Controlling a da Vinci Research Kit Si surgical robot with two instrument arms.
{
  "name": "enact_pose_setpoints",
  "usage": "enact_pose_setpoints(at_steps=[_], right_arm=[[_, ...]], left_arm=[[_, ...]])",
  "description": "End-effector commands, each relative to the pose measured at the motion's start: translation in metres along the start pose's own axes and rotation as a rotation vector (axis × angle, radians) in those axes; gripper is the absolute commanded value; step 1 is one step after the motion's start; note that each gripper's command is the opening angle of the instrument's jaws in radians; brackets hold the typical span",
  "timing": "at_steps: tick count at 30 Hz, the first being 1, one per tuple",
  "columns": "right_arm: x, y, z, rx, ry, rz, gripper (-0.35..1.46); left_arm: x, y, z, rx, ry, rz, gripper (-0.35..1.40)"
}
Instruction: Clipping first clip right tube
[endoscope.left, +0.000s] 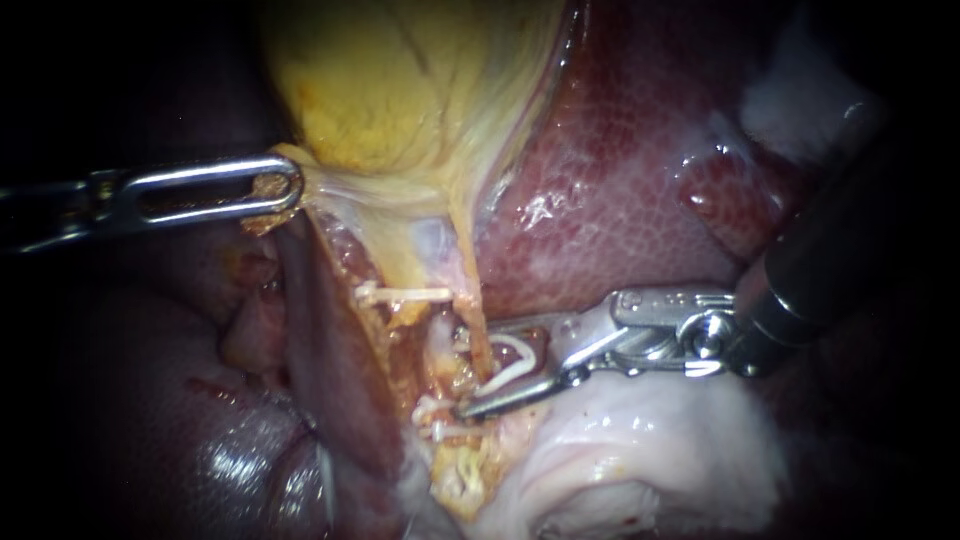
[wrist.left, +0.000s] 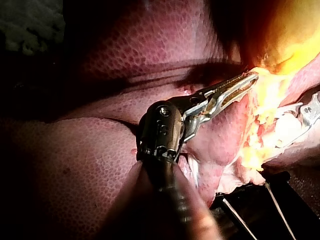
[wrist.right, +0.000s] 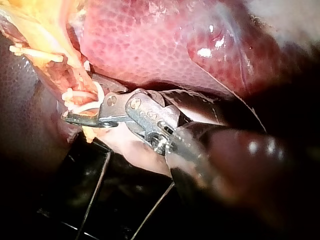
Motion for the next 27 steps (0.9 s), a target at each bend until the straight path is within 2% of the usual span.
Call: enact_pose_setpoints(at_steps=[1, 7, 12, 16, 17, 18, 20, 24, 27], right_arm=[[-0.0001, 0.0000, 0.0001, -0.001, -0.001, 0.005, 0.55], [-0.0011, 0.0006, 0.0009, -0.001, -0.005, 0.010, 0.55], [-0.0013, 0.0008, 0.0011, -0.003, -0.005, 0.014, 0.54], [-0.0016, 0.0010, 0.0009, -0.003, -0.006, 0.025, 0.45], [-0.0016, 0.0011, 0.0007, -0.002, -0.006, 0.031, 0.38], [-0.0018, 0.0013, 0.0003, 0.000, -0.007, 0.036, 0.20], [-0.0019, 0.0016, -0.0003, -0.002, -0.015, 0.054, -0.35], [-0.0022, 0.0026, -0.0008, -0.028, -0.022, 0.056, -0.35], [-0.0023, 0.0026, -0.0009, -0.027, -0.023, 0.055, -0.35]], left_arm=[[0.0000, 0.0000, 0.0000, 0.000, 0.000, 0.000, -0.35], [0.0001, 0.0000, 0.0002, -0.001, -0.001, 0.000, -0.35], [0.0002, -0.0001, 0.0003, -0.004, -0.002, 0.000, -0.35], [0.0002, -0.0001, 0.0003, -0.005, -0.003, 0.001, -0.35], [0.0002, -0.0001, 0.0003, -0.005, -0.003, 0.001, -0.35], [0.0002, -0.0001, 0.0003, -0.005, -0.003, 0.001, -0.35], [0.0002, -0.0001, 0.0003, -0.005, -0.003, 0.001, -0.35], [0.0002, -0.0001, 0.0004, -0.005, -0.003, 0.001, -0.35], [0.0002, -0.0001, 0.0004, -0.005, -0.003, 0.001, -0.35]])
